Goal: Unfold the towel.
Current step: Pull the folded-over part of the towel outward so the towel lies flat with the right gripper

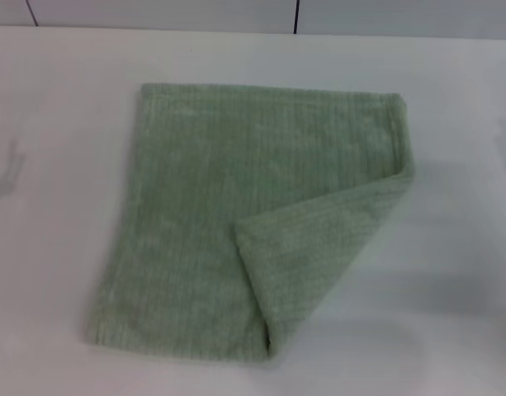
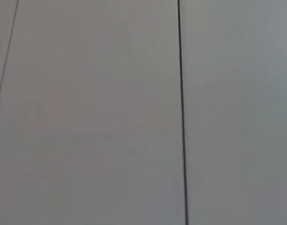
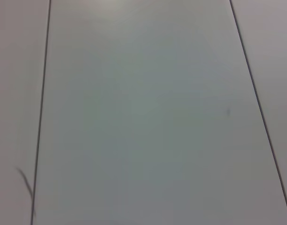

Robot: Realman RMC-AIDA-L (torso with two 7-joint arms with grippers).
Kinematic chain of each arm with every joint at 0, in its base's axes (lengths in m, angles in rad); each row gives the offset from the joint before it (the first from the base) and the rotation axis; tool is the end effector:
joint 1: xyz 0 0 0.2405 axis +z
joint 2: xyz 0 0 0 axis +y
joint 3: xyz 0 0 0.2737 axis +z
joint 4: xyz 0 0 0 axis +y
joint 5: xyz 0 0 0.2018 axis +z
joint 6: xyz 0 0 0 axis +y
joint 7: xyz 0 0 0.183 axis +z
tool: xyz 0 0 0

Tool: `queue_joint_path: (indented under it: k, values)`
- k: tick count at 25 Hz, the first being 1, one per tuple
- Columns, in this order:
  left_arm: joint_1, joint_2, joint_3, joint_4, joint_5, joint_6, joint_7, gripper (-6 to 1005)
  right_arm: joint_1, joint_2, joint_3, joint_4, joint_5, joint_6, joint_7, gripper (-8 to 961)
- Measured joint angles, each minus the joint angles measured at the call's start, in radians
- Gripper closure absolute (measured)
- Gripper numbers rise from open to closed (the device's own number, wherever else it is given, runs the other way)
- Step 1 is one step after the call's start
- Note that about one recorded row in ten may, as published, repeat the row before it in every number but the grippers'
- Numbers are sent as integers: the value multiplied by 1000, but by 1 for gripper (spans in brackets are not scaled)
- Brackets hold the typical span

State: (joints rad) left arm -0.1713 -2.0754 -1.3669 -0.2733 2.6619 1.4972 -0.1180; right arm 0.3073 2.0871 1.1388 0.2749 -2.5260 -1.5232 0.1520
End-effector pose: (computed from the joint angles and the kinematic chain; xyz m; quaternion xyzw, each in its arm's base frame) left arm -0.3572 0.2918 0.0634 -0.5617 -0.1543 -0.3570 0.7302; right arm 0.2983 0.3323 0.0356 -0.5973 0.1320 0.4373 0.6592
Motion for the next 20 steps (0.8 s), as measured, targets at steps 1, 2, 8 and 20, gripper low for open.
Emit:
queue_joint_path:
  k: [1,2,8,20]
  values:
    - [-2,0,6,1,1,0,0,153,-1,1,-2,-2,0,-9,0,209]
    - [-3,-1,18,2,2,0,0,154,-2,1,-5,-3,1,-19,0,209]
    - [-4,4,81,1,7,4,4,159,-6,2,-11,-8,-2,-41,7,208]
    - [-7,26,131,-105,21,-168,-36,169,48,-43,-121,120,-95,248,151,209]
